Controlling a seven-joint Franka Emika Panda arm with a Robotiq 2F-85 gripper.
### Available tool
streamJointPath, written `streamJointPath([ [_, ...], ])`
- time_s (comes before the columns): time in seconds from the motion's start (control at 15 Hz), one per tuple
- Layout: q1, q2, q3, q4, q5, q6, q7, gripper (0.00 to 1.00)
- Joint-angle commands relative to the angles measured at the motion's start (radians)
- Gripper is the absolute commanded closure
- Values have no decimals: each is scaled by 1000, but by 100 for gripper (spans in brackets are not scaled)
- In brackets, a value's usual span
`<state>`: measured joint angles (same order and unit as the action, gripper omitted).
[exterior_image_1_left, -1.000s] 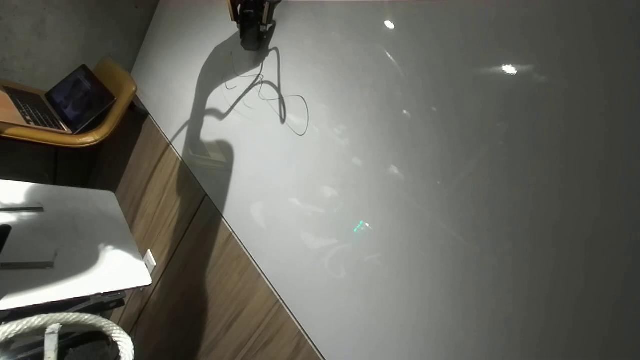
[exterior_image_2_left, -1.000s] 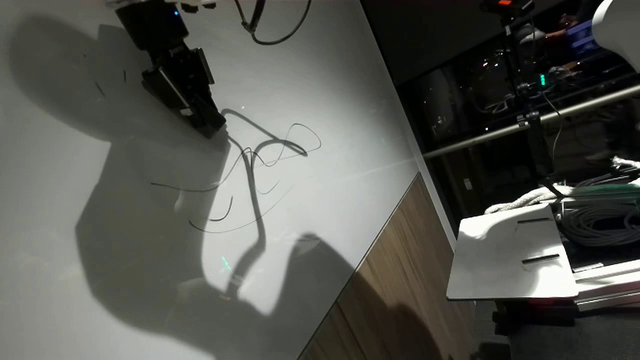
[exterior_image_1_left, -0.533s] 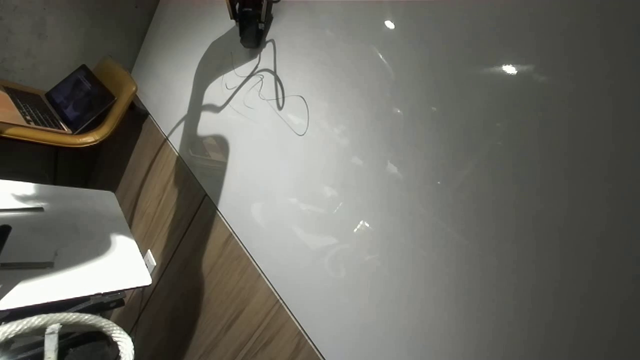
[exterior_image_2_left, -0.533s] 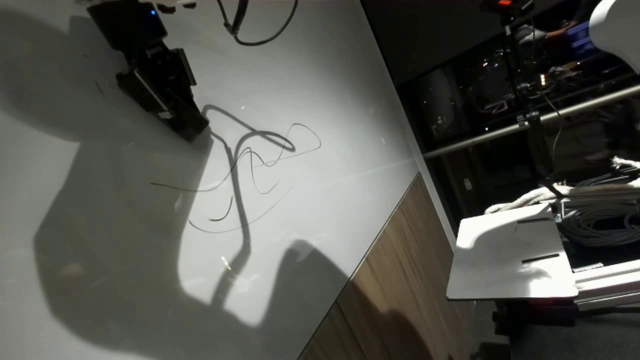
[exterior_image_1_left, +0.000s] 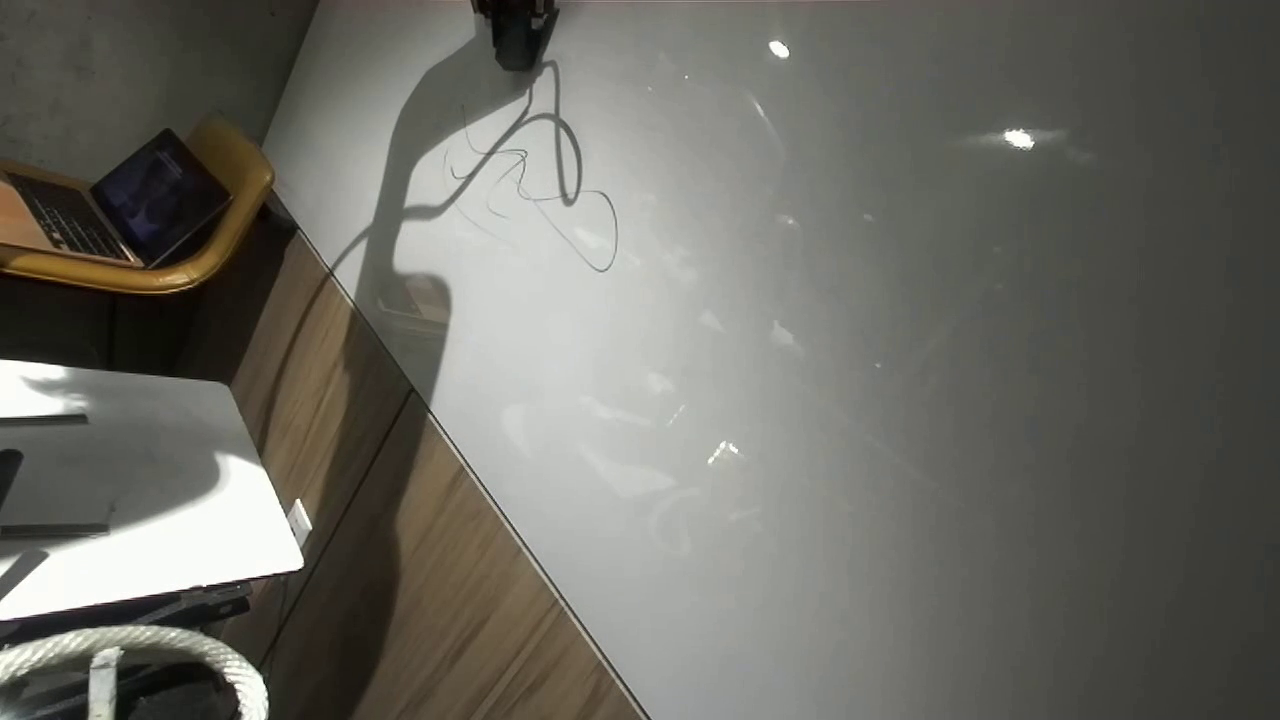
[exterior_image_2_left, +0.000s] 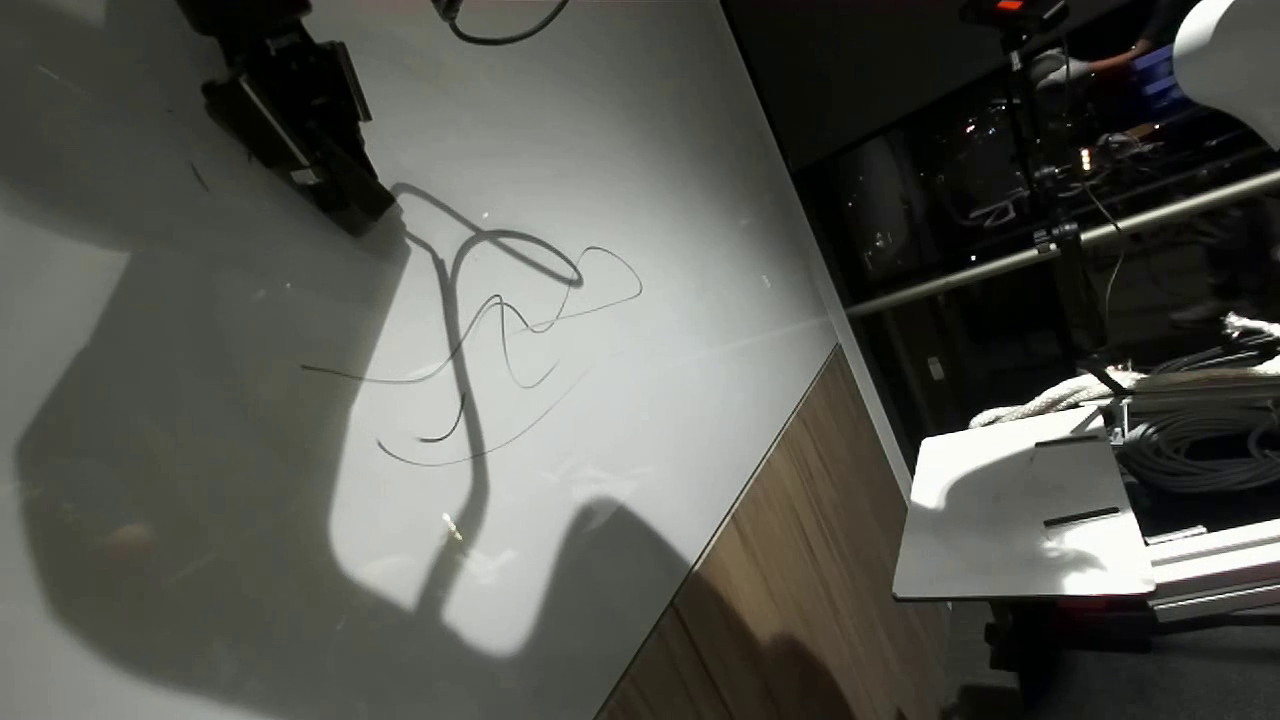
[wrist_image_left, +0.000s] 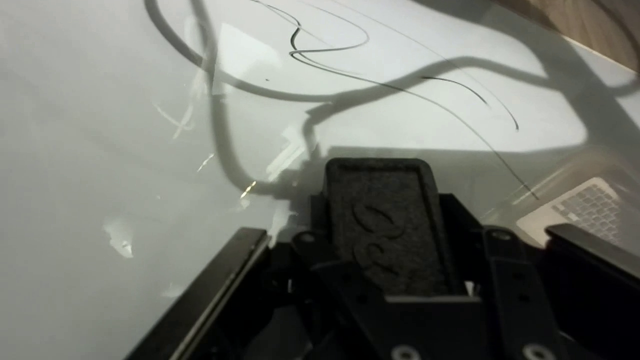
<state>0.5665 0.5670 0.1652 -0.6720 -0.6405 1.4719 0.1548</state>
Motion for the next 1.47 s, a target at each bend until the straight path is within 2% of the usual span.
streamJointPath([
  [0.0,56,48,-59,109,11,-36,-33,69],
  [0.6,164,162,-159,208,22,-49,-43,69],
  [1.13,184,209,-231,299,35,-105,-78,69],
  [1.2,183,154,-237,211,37,-79,-59,69],
  [1.4,187,143,-251,202,35,-62,-52,69],
])
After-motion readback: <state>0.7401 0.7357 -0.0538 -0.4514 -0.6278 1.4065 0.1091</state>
